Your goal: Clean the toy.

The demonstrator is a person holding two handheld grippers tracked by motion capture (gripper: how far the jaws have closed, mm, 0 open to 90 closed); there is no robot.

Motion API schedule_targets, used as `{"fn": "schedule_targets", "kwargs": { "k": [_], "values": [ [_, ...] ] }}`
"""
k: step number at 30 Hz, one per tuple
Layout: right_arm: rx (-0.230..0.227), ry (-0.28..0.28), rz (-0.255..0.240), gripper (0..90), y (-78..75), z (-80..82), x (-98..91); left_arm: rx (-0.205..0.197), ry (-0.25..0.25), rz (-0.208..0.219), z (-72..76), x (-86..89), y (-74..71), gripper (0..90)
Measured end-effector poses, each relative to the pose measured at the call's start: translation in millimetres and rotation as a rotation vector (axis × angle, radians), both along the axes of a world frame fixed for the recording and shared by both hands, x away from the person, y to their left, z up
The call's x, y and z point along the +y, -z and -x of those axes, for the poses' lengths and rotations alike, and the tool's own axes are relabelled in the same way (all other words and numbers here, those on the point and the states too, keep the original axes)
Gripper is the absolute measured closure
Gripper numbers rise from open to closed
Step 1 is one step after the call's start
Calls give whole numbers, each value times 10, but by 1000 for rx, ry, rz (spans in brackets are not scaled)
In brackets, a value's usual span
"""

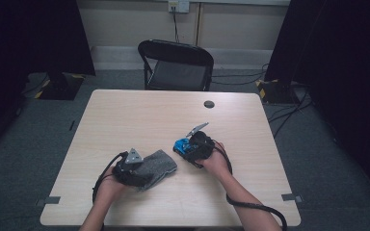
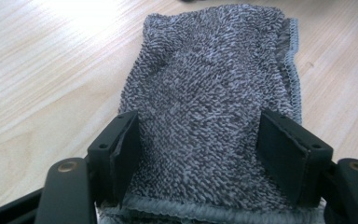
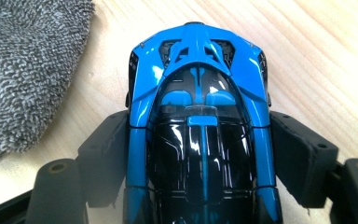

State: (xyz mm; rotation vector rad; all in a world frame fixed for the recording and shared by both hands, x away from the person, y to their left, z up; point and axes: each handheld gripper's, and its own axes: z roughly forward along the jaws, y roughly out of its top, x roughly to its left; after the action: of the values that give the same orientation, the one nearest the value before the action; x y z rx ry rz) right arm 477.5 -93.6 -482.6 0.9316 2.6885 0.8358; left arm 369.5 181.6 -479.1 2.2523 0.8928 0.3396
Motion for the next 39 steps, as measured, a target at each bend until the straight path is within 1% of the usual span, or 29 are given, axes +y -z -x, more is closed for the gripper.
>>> {"fn": "schedule_targets", "kwargs": {
  "k": [2, 4, 6, 7, 8, 9, 11, 13, 15, 18, 19, 20, 23, 25, 26, 27, 28, 34, 36, 39],
  "values": [
    [-16, -13, 10, 255, 4, 12, 8, 7, -3, 4, 0, 0, 9, 303],
    [-36, -44, 43, 227, 15, 22, 18, 6, -4, 7, 0, -1, 17, 302],
    [-34, -62, 59, 201, 9, 24, 9, 6, -3, 2, 1, -1, 20, 302],
    [-42, -72, 72, 186, 4, 26, -1, 7, -4, 3, -1, -1, 21, 303],
    [-43, -78, 70, 167, 1, 28, -14, 9, -4, 5, -2, -1, 25, 302],
    [-33, -89, 64, 156, 2, 22, -29, 9, -4, 6, -3, 0, 27, 302],
    [-29, -93, 76, 154, 2, 29, -54, 9, -4, 7, -7, 0, 33, 302],
    [-10, -91, 57, 155, 8, 20, -75, 8, -2, 4, -10, -1, 34, 302],
    [-15, -81, 53, 156, 7, 3, -79, 8, -4, 8, -10, -4, 39, 302],
    [0, -68, 31, 154, 8, -43, -64, 9, -6, 9, -9, -3, 39, 302],
    [-7, -69, 27, 161, 11, -53, -48, 11, -6, 8, -10, -3, 39, 303],
    [-4, -66, 22, 167, 14, -59, -35, 11, -4, 9, -13, -3, 41, 302],
    [0, -40, 8, 171, 22, -85, 16, 13, -4, 9, -14, -4, 43, 303],
    [-2, -45, 17, 182, 51, -77, 47, 10, -3, 6, -11, -1, 38, 303],
    [-12, -42, 12, 192, 54, -72, 49, 10, -2, 6, -11, -3, 40, 303],
    [-10, -38, 3, 236, 54, -71, 47, 8, -1, 4, -13, -2, 40, 303],
    [-13, -42, -1, 247, 47, -63, 43, 12, -2, 8, -14, -4, 42, 304],
    [1, -27, 5, 255, 32, -65, 59, 10, -1, 7, -16, -4, 39, 305],
    [5, -28, 4, 256, 28, -68, 51, 10, -1, 8, -17, -2, 39, 305],
    [23, -28, -9, 258, 13, -75, 24, 9, -1, 9, -19, -4, 32, 305]
  ]
}}
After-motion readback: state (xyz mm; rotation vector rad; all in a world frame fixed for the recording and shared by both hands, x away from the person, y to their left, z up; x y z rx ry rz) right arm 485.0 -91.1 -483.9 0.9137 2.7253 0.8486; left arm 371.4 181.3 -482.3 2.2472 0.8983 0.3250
